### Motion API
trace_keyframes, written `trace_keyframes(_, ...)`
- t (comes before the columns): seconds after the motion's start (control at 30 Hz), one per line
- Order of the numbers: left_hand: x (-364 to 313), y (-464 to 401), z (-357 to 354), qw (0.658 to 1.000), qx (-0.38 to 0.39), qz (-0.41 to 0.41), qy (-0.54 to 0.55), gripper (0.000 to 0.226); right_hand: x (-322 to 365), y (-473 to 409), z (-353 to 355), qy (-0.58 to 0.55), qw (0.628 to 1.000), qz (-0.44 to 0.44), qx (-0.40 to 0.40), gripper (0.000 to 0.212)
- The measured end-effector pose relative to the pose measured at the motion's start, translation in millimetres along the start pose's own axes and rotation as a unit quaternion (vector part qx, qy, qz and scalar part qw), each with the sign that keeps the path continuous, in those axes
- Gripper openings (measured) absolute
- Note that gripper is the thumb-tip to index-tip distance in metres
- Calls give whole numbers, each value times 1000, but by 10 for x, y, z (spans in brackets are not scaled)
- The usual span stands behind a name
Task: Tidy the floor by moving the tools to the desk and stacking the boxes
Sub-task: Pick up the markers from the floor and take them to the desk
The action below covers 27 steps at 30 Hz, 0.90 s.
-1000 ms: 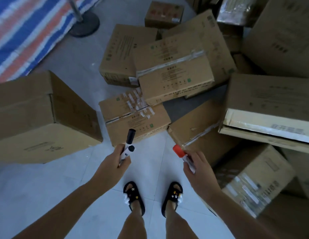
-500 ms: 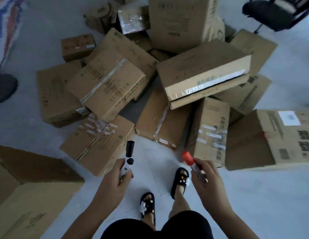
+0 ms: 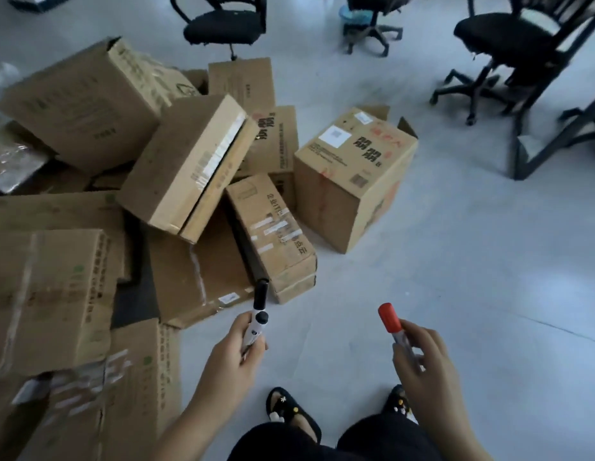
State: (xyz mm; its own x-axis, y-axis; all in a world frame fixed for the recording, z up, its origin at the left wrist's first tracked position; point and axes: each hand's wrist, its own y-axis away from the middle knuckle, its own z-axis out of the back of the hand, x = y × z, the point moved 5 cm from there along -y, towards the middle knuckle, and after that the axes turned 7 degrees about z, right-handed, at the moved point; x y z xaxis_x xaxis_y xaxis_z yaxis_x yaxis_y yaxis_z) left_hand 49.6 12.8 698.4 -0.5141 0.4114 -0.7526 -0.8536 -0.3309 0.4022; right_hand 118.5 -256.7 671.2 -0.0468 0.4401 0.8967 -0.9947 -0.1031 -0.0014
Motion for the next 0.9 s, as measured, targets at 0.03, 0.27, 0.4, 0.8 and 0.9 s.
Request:
trace_keyframes(0.03,-134,-35,-156,1000,17,-9,-7,19,-69,20,183,1,1000,-7,-23,33)
trace_keyframes(0.27,-1101,-61,-1654,993,108,-39,-14,32,-788,193,1677,27,990,-46,-133,47)
trace_keyframes(0.4,-1603,-35,-2590,988,145,-53,-14,32,-1160,152,2563,36,983,-59,-171,50)
trace_keyframes(0.8,-3137,-798,-4213,974,206,-80,-55,40,-2001,-784,4183,73,959,-100,-254,30)
trace_keyframes(0.9,-3597,-1284,-4590,971,219,-84,-47,28,-2211,-1250,4525,70,947,-111,-292,31)
